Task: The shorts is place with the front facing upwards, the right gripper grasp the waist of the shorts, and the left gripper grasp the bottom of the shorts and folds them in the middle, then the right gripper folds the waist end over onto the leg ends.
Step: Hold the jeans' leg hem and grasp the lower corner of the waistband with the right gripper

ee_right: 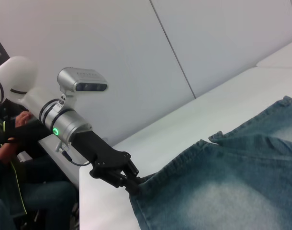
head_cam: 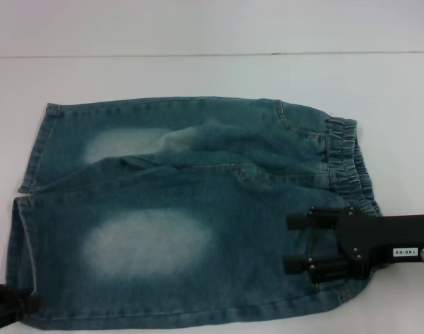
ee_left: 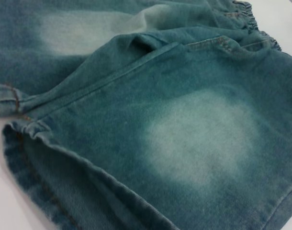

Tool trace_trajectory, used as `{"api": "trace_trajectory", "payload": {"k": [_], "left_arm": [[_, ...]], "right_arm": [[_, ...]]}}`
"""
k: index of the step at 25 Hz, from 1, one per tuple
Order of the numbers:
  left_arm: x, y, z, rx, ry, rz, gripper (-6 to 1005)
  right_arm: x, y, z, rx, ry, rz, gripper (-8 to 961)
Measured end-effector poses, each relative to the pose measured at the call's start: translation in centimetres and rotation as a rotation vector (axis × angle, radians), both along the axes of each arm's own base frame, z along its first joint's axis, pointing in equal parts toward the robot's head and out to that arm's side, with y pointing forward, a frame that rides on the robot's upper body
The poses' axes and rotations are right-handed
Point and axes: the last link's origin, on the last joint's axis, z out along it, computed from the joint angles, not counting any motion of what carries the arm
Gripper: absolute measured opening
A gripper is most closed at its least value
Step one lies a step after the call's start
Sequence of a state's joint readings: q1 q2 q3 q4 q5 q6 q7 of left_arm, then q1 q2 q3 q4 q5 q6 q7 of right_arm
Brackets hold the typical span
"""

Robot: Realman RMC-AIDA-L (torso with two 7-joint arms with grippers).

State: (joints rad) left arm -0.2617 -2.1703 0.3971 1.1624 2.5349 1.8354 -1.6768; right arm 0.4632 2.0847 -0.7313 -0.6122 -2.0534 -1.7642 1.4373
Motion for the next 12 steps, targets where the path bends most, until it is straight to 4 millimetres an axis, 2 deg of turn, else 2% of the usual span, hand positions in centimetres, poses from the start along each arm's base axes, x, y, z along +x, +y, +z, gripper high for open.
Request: {"api": "trace_trajectory", "payload": {"k": [4,7,9,11,12], "left_arm": [[0.2,0.3,-0.2,-0.009,0.006,-0.016,308],[0.5,0.5,-0.1,0.004,0.000,-0.027,224],[0.7,0.7,-0.1,0.017,-0.014,-0.040,133],[1.0,0.8,0.0,0.027,-0.029,-0.052,41],[1.2,0.9,0.0,0.030,-0.035,-0.058,36]], "right_arm": [[-0.1,-0.1,0.6,0.008,0.036,-0.016,944],[0.5,-0.4,2.0,0.048,0.099,-0.066,944],[1.5,-0.8,3.1,0.109,0.128,-0.115,944],[3.5,-1.2,4.6,0.218,0.145,-0.214,944],[4.5,-1.6,5.2,0.266,0.148,-0.264,944]]}}
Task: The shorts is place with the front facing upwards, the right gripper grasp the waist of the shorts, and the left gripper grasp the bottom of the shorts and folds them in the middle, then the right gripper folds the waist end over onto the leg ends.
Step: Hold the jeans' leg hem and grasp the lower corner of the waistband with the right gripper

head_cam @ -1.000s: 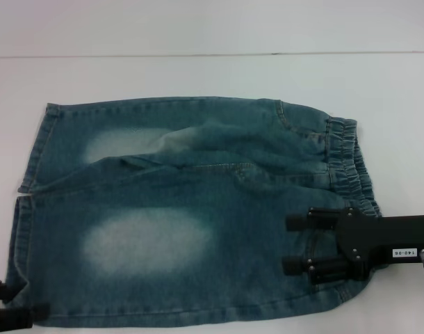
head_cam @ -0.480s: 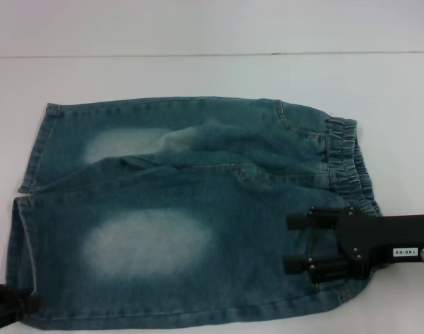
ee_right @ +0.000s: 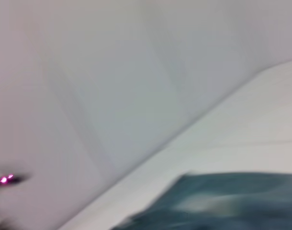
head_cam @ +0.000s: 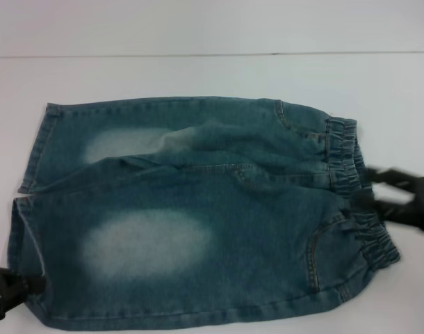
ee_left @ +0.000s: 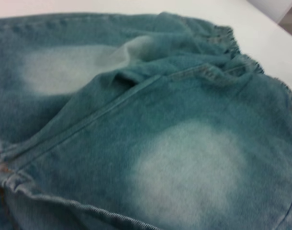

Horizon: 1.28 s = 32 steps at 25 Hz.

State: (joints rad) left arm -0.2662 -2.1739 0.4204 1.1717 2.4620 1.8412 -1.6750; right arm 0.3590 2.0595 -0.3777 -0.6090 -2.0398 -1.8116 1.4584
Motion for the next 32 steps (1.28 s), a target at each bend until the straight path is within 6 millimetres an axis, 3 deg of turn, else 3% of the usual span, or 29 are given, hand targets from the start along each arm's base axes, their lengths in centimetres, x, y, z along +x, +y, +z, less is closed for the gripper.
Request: {"api": "trace_trajectory", "payload": {"k": [5,10,32], "left_arm": [[0.4,0.5,-0.1,-0.004,-0.001,-0.021,11],[0.6,0.9,-0.4,-0.008,0.003,-0.033,10],[0.7,1.3,-1.0,-0.027,-0.001,-0.041,9]], "right_arm": [[4.6,-3.2,0.9,0.150,-0.047,-0.180,944],[6.6,-5.4,0.5,0.212,-0.066,-0.283,945],[6.0,-3.1,-2.2,0.078,-0.135,-0.294,853]]}}
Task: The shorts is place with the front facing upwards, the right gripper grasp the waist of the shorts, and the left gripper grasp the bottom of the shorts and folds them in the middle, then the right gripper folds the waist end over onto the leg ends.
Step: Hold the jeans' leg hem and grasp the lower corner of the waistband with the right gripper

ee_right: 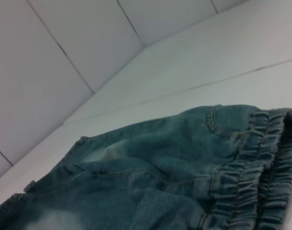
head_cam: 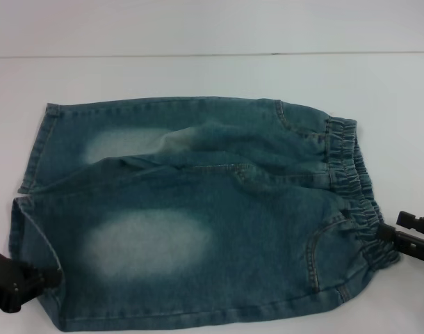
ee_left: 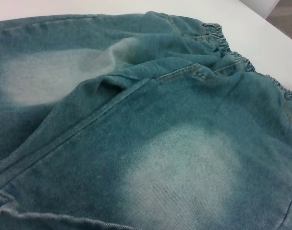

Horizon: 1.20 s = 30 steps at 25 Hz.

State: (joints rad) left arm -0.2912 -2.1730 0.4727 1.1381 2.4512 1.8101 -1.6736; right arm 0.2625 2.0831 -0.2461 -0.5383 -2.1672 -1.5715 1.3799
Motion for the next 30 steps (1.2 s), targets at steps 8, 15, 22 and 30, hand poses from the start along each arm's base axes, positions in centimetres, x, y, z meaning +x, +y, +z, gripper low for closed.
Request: {"api": "trace_trajectory", "payload": {"k": [8,15,22,30], "left_arm": [[0.1,0.2,-0.2,-0.007,-0.005,-0.005,10],[0.2,0.3,-0.4,-0.015,0.001,-0.012,10],[0.3,0.4,-0.5,-0.019,0.003,-0.017,9],[0.3,0.4,-0.7,-0.023,-0.005,-0.014,10]], "right_arm": [[-0.2,0.6,-0.8,-0.039,0.007,-0.018,855],[-0.9,0.8,-1.5,-0.131,0.025,-0.009,852],[-1.7,0.2,-0.3,-0.134,0.085,0.055,849],[-1.8,-0.1,0.5,-0.110,0.109,0.064,850]]}}
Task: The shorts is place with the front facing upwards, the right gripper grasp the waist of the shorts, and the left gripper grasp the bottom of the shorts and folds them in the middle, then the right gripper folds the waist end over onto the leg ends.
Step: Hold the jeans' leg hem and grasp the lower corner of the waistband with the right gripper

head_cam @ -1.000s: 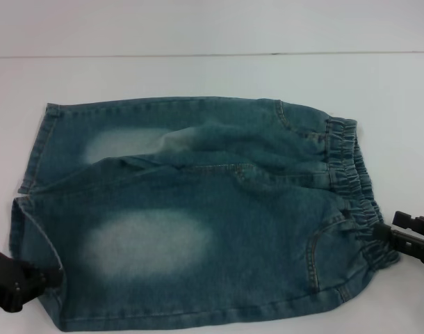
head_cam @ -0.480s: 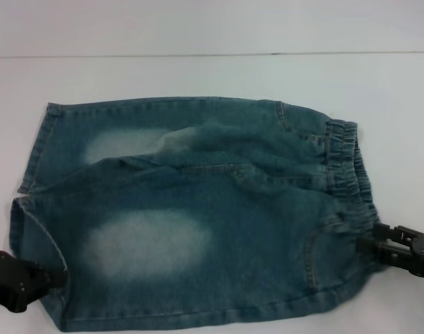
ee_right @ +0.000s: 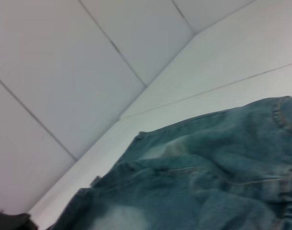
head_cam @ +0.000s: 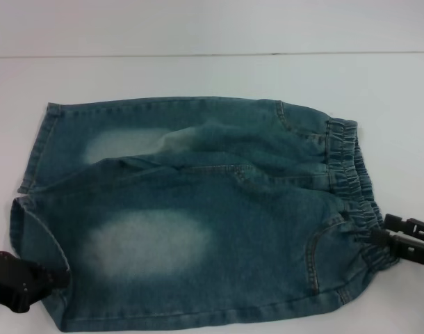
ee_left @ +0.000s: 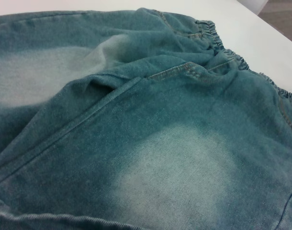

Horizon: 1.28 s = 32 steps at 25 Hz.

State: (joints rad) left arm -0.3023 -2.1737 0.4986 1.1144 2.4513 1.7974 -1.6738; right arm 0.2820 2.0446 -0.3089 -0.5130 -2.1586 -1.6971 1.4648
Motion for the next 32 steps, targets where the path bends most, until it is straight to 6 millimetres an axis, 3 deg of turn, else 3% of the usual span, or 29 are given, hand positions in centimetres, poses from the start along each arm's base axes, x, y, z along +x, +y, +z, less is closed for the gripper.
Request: {"api": "trace_trajectory", "payload": {"k": [6,32], "left_arm": [[0.0,0.0,-0.4,-0.008,-0.002,-0.002,11],[1.0,0.5,-0.3,0.003,-0.028,-0.046,10]], "right_arm": [[1.4,0.7,0.4,0.032,-0.078,-0.056,853],[0.6,1.5,-0.3,-0.041,-0.078,-0.040,849]]}}
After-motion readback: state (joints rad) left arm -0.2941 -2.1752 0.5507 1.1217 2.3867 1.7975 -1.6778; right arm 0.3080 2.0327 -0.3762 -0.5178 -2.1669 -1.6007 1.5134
